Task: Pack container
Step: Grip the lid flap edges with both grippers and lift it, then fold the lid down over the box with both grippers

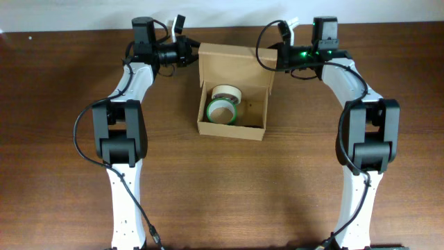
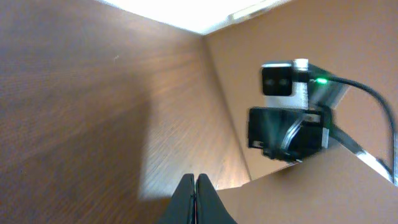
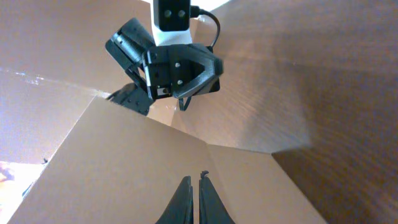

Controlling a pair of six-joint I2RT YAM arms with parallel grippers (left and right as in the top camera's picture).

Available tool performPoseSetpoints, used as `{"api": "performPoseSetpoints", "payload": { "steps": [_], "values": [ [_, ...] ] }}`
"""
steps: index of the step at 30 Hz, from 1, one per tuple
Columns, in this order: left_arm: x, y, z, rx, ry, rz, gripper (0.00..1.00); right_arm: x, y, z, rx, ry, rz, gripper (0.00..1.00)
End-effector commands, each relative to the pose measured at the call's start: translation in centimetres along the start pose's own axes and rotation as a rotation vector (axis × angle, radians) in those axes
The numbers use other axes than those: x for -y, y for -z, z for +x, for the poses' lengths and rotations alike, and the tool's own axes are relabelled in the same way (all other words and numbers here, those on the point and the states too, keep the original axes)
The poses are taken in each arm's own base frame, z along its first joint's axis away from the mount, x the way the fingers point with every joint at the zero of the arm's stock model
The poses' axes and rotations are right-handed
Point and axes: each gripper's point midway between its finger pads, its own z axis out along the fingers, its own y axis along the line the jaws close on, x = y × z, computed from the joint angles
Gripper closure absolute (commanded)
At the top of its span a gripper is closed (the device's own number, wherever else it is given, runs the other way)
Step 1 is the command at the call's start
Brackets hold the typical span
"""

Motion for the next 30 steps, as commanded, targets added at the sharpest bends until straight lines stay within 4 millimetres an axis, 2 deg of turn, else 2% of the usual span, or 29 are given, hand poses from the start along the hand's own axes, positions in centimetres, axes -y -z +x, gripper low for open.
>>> {"api": "performPoseSetpoints", "payload": {
  "steps": [1, 4, 9, 13, 16, 19, 25, 30],
  "values": [
    [4.5, 1.2, -2.6, 0.065, -0.186, -0.143, 0.98, -5.3, 0.4, -1.3, 0.055, 0.095, 0.085, 0.96],
    [5.0, 1.9, -1.7, 0.043, -0.225, -0.317, 0.98, -5.7, 0.9, -1.0, 0.081, 0.073, 0.203, 0.96],
    [8.1, 1.9, 1.1, -0.058, -0.315, -0.467, 0.98, -7.1, 0.8, 1.4, 0.043, 0.087, 0.355, 0.96],
    [9.5, 2.4, 2.9, -0.113, -0.324, -0.594, 0.98, -7.5, 1.2, 3.9, 0.003, 0.081, 0.526, 0.96],
    [9.1, 3.7, 4.3, -0.151, -0.291, -0.733, 0.98, -7.4, 1.9, 5.9, -0.035, 0.066, 0.658, 0.96],
    [7.7, 5.3, 6.0, -0.205, -0.239, -0.863, 0.98, -6.6, 2.9, 8.1, -0.082, 0.043, 0.811, 0.96],
    [7.1, 6.4, 9.6, -0.32, -0.128, -0.894, 0.98, -5.6, 4.2, 12.1, -0.225, 0.019, 0.971, 0.96],
    [7.2, 6.1, 13.2, -0.459, -0.103, -0.908, 0.98, -5.8, 3.5, 13.5, -0.278, 0.043, 1.009, 0.96]
  ]
}}
